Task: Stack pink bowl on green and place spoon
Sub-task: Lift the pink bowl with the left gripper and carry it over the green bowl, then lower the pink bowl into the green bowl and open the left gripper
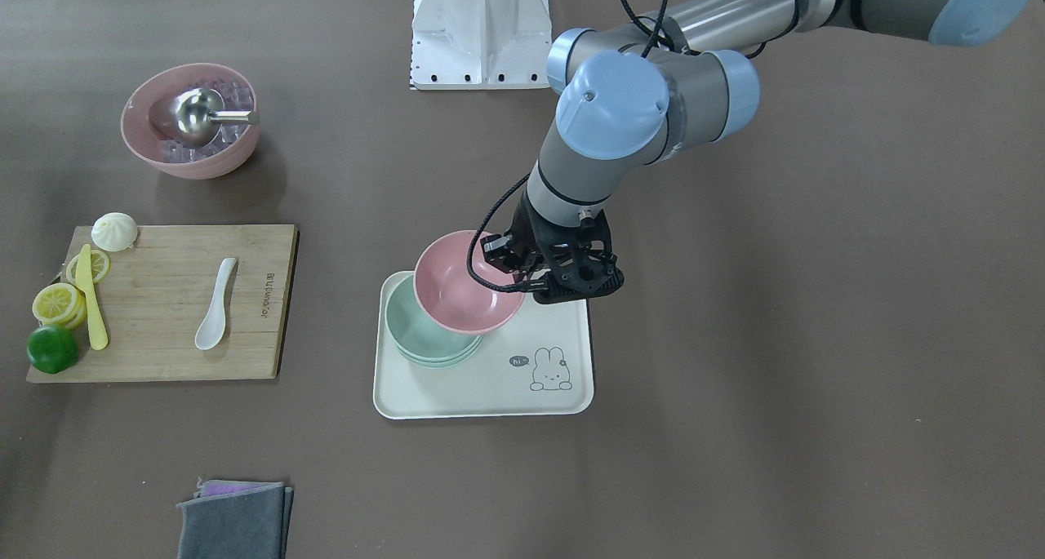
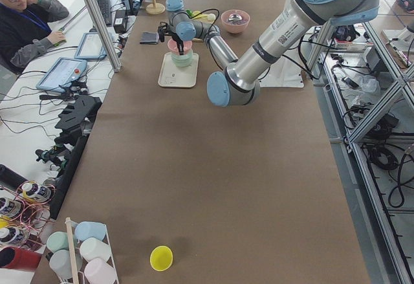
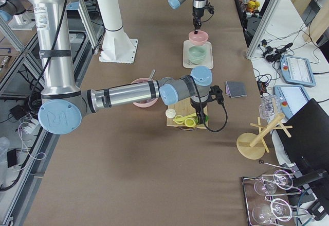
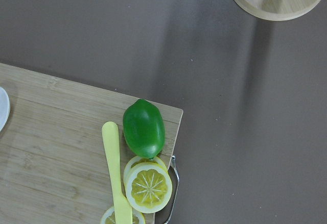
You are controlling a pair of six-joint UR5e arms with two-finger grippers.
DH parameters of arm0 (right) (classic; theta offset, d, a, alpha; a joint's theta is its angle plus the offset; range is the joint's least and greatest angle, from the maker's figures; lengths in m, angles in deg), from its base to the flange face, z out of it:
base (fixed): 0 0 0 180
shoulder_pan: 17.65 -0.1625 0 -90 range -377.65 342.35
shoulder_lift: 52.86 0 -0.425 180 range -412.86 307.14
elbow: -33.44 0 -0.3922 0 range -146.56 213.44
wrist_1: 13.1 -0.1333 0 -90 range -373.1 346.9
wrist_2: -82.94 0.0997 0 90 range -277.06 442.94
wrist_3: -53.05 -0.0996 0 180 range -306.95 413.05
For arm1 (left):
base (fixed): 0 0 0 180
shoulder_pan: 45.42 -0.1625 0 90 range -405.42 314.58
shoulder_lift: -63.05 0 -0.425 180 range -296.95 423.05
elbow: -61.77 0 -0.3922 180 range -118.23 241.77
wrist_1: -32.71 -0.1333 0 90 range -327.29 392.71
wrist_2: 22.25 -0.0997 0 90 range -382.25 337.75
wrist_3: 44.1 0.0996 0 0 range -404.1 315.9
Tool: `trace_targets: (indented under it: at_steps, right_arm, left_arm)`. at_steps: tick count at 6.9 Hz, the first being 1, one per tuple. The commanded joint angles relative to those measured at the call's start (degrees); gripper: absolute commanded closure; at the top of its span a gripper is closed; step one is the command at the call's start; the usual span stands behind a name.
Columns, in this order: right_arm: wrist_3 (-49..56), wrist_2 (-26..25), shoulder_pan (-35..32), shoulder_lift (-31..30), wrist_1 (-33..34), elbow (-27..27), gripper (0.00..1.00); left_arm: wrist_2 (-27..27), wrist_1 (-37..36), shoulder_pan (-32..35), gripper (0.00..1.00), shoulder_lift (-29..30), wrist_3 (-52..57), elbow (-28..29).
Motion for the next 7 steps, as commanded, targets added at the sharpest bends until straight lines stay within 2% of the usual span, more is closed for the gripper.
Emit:
trace_targets:
  at_steps: [1, 2, 7]
  right_arm:
    - [0.00, -0.07, 0.00, 0.01, -0.01, 0.01, 0.01]
    - [0.00, -0.07, 0.00, 0.01, -0.01, -0.08, 0.01]
    - [0.00, -0.07, 0.00, 0.01, -0.01, 0.01, 0.01]
  left_arm:
    - [-1.50, 3.36, -1.69, 1.00, 0.65, -1.62, 2.95]
    - [-4.47, 3.98, -3.27, 1.00, 0.91, -2.58, 3.13]
    - [-7.23, 9.50, -3.90, 1.00, 2.76, -3.47, 8.91]
